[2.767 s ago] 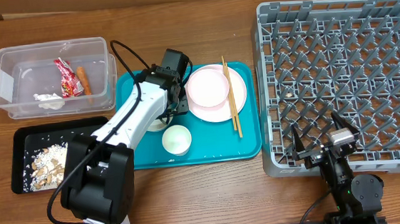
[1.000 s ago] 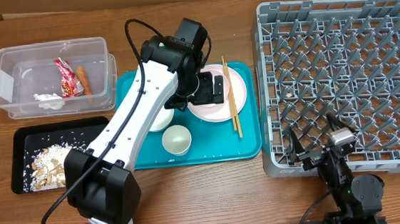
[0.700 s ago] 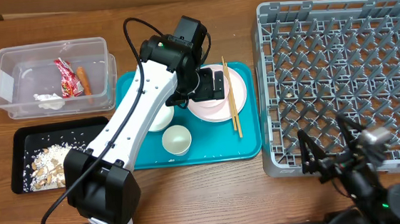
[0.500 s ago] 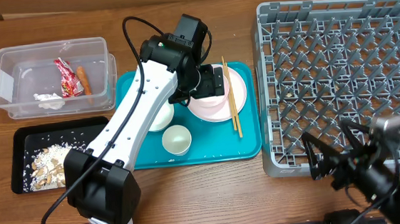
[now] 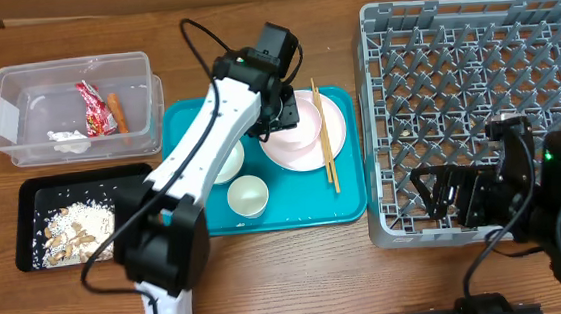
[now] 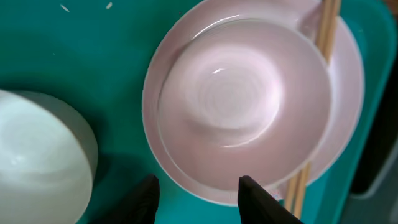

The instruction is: Sort waste into correct bins and load items into the dishwasher

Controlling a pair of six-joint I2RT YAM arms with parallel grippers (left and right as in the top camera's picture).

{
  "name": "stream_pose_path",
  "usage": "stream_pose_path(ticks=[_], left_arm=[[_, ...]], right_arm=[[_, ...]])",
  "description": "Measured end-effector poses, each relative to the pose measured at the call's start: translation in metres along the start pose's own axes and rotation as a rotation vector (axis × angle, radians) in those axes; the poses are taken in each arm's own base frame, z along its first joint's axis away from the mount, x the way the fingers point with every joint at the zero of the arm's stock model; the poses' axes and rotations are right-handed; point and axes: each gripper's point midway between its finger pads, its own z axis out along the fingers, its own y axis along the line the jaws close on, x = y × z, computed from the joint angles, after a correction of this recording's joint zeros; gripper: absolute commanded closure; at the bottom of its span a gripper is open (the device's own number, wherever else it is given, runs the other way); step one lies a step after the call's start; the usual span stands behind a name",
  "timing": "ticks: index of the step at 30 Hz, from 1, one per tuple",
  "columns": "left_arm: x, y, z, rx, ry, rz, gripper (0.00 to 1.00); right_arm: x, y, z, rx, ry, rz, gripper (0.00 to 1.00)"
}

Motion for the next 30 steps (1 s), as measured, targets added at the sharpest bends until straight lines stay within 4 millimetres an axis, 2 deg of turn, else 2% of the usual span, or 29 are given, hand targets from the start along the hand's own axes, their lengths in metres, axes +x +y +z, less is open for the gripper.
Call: stream_pose_path(ticks=[1,4,8,9,10,11,18,22,25,30], left_arm=[[0.0,0.003,0.011,-0.017,0.016,-0.004,0.55],[-0.001,0.011,0.027,-0.043,0.037,-0.017,0.53],[-0.003,0.02,0.048,-0.068,0.061,-0.033,0.57],[-0.004,0.02,0.052,-0.071,0.061,-0.034,0.7],[-0.004,0.02,0.057,-0.073,0.064,-0.033,0.78],[-0.005,0.019,0.058,-0.071,0.061,-0.034,0.96],[-0.011,0.018,0.059,-0.056,0.044,-0.041,0.96],[-0.011,0.026,0.05,-0.073,0.066,-0.036,0.96],[-0.01,0.036,0.031,-0.098,0.095,-0.033,0.96],[-0.017,0.035,-0.025,-0.063,0.031,-0.013,0.96]], right_arm=[[0.003,-0.006,0.004,0.027,0.028,0.013,0.0],[0.006,-0.017,0.011,0.078,0.075,0.033,0.0],[0.008,-0.026,0.021,0.118,0.123,0.051,0.0],[0.008,-0.028,0.023,0.126,0.135,0.056,0.0],[0.01,-0.03,0.026,0.135,0.154,0.063,0.0],[0.01,-0.032,0.027,0.139,0.163,0.065,0.0],[0.013,-0.036,0.034,0.153,0.206,0.071,0.0],[0.009,-0.036,0.035,0.152,0.191,0.061,0.0],[0.006,-0.036,0.035,0.149,0.178,0.053,0.0],[0.004,-0.035,0.036,0.147,0.168,0.049,0.0]])
